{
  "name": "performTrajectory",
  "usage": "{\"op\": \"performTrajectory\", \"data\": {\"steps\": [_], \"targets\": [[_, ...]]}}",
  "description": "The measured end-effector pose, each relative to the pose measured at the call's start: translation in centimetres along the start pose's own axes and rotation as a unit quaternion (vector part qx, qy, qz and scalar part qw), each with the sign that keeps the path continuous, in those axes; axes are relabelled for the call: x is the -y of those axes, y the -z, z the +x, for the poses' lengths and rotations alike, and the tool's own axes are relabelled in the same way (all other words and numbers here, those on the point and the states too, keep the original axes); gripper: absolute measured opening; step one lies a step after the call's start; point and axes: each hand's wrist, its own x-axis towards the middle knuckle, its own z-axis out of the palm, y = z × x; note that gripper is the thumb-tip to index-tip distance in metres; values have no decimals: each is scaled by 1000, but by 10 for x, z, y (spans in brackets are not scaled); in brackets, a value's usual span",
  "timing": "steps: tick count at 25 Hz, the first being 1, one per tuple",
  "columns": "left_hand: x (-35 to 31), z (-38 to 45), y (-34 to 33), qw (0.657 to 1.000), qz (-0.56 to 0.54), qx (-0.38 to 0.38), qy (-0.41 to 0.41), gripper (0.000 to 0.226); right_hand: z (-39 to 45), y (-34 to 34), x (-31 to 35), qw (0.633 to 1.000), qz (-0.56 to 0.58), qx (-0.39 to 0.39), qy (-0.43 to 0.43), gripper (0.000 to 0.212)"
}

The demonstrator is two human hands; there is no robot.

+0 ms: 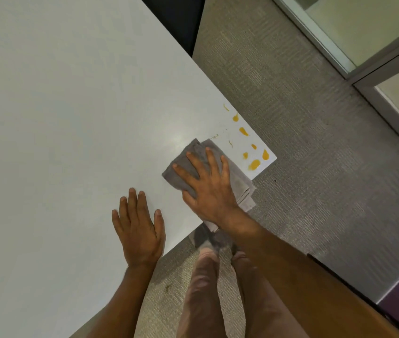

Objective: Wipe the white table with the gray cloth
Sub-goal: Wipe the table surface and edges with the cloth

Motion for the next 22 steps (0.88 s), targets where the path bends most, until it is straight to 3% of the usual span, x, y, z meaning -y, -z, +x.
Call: {"op": "performTrajectory", "data": {"steps": [7, 13, 18, 22], "targets": [[-3, -1, 3, 1000, 15, 16, 10, 68, 39, 15, -21, 997, 10, 0, -82, 66], [-2, -2, 4, 1000, 14, 19, 11, 67, -43, 3, 12, 999, -10, 23, -31, 73], [-7, -1, 6, 1000, 0, 10, 24, 63, 12, 9, -7, 1000, 15, 9, 12, 64], [-40, 23, 9, 1000, -22, 15, 6, 65, 51, 14, -27, 1000, 14, -4, -19, 63]]}}
